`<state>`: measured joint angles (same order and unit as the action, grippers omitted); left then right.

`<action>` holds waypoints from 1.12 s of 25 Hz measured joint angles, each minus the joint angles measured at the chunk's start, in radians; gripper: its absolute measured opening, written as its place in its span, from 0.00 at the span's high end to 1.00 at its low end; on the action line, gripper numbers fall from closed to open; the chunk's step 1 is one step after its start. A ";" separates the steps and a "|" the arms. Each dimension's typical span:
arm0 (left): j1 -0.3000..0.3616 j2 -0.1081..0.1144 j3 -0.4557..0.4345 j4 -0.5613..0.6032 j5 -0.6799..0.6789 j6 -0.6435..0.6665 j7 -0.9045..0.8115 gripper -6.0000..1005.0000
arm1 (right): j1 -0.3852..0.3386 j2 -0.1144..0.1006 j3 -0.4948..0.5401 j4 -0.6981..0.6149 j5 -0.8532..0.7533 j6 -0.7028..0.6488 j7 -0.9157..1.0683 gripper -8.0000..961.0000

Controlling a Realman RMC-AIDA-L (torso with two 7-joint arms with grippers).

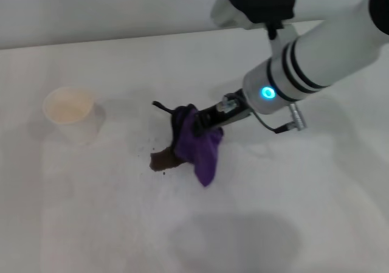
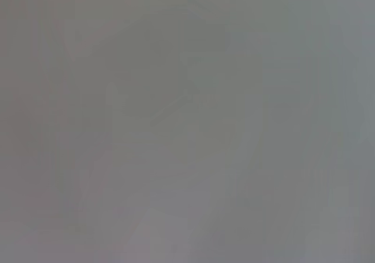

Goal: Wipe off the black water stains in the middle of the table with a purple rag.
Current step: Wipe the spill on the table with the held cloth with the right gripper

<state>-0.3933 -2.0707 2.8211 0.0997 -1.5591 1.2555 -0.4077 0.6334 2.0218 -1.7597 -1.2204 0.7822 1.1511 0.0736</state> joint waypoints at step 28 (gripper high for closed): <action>-0.012 0.000 0.008 -0.011 0.006 -0.002 0.000 0.16 | 0.044 0.006 -0.211 0.376 0.543 -0.445 -0.483 0.91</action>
<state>-0.4052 -2.0705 2.8287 0.0883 -1.5526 1.2533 -0.4073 0.6773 2.0281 -1.9709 -0.8444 1.3254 0.7063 -0.4090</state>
